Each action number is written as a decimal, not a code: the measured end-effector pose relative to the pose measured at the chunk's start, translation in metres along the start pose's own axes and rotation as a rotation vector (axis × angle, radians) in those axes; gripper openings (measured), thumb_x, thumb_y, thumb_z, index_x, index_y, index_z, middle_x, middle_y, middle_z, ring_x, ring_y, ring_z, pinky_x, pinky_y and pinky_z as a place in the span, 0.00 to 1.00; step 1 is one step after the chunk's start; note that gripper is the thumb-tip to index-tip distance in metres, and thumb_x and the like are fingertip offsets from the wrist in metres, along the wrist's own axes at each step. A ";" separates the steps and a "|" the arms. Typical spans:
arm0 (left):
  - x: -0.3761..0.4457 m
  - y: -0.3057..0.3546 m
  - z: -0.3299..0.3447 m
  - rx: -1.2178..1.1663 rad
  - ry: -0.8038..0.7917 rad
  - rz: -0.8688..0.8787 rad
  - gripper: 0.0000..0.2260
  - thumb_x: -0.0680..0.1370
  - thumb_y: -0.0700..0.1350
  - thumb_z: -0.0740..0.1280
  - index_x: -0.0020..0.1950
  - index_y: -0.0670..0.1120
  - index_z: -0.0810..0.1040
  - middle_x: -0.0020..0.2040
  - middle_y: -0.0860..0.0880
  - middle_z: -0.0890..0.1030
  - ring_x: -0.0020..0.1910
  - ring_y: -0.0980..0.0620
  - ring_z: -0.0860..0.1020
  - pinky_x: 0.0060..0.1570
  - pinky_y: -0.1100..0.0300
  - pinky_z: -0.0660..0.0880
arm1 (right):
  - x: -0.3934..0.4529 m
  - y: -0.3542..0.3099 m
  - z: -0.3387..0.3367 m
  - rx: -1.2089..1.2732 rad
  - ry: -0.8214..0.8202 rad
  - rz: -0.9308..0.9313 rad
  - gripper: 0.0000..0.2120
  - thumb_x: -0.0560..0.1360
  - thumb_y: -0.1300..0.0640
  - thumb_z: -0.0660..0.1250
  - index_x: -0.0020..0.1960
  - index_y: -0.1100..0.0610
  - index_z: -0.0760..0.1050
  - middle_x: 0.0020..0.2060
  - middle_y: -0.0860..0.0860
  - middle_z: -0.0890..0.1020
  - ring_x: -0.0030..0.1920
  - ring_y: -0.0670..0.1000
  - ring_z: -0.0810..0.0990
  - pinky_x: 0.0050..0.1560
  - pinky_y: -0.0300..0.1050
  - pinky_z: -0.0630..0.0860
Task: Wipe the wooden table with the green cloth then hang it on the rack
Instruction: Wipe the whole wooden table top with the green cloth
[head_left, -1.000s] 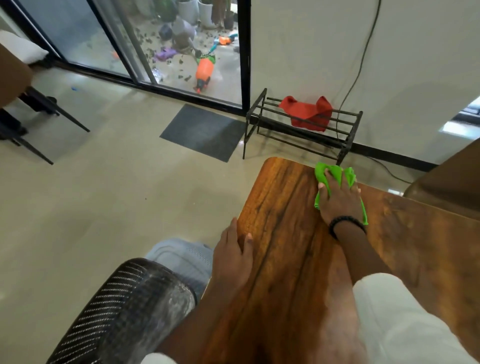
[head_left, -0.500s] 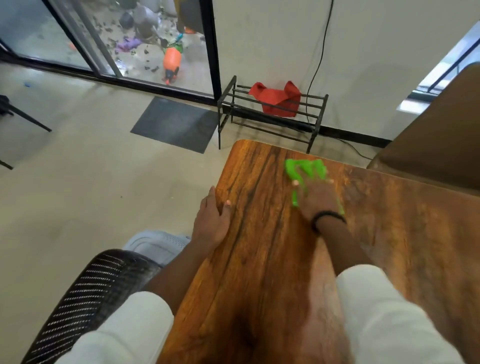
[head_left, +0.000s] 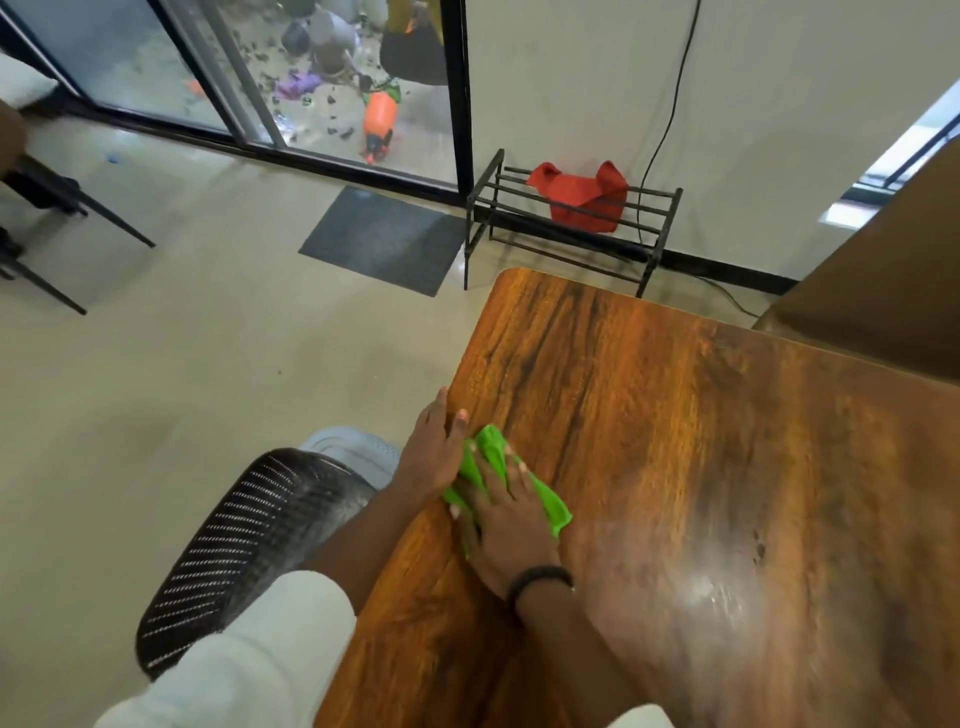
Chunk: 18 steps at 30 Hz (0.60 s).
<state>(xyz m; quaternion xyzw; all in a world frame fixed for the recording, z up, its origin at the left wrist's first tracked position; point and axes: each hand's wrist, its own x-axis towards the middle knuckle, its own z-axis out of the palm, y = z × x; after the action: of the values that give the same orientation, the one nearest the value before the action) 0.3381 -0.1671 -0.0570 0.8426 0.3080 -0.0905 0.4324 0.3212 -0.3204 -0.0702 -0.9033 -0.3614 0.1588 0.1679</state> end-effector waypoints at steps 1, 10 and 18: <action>-0.009 -0.005 -0.003 0.006 0.002 -0.003 0.27 0.83 0.56 0.50 0.79 0.47 0.49 0.78 0.45 0.57 0.76 0.47 0.58 0.72 0.52 0.57 | -0.013 -0.004 0.005 -0.003 -0.032 -0.048 0.23 0.83 0.42 0.45 0.77 0.42 0.57 0.79 0.43 0.47 0.78 0.53 0.38 0.77 0.54 0.39; -0.092 -0.039 -0.025 0.038 -0.073 0.024 0.26 0.79 0.64 0.51 0.72 0.54 0.66 0.69 0.51 0.73 0.68 0.50 0.71 0.67 0.49 0.70 | 0.000 0.029 -0.007 0.000 0.030 0.148 0.26 0.80 0.41 0.42 0.78 0.41 0.55 0.78 0.47 0.50 0.79 0.59 0.46 0.77 0.55 0.41; -0.157 -0.074 -0.051 -0.107 -0.073 -0.144 0.22 0.83 0.54 0.53 0.76 0.49 0.62 0.73 0.47 0.69 0.69 0.49 0.70 0.63 0.57 0.67 | -0.086 -0.071 0.051 -0.001 -0.133 -0.171 0.25 0.79 0.46 0.49 0.76 0.46 0.61 0.78 0.44 0.52 0.78 0.57 0.47 0.75 0.53 0.44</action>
<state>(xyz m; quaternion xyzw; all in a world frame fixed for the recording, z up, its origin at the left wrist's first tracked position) 0.1635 -0.1638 -0.0101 0.7901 0.3561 -0.1356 0.4801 0.1985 -0.3228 -0.0716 -0.8568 -0.4475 0.2034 0.1560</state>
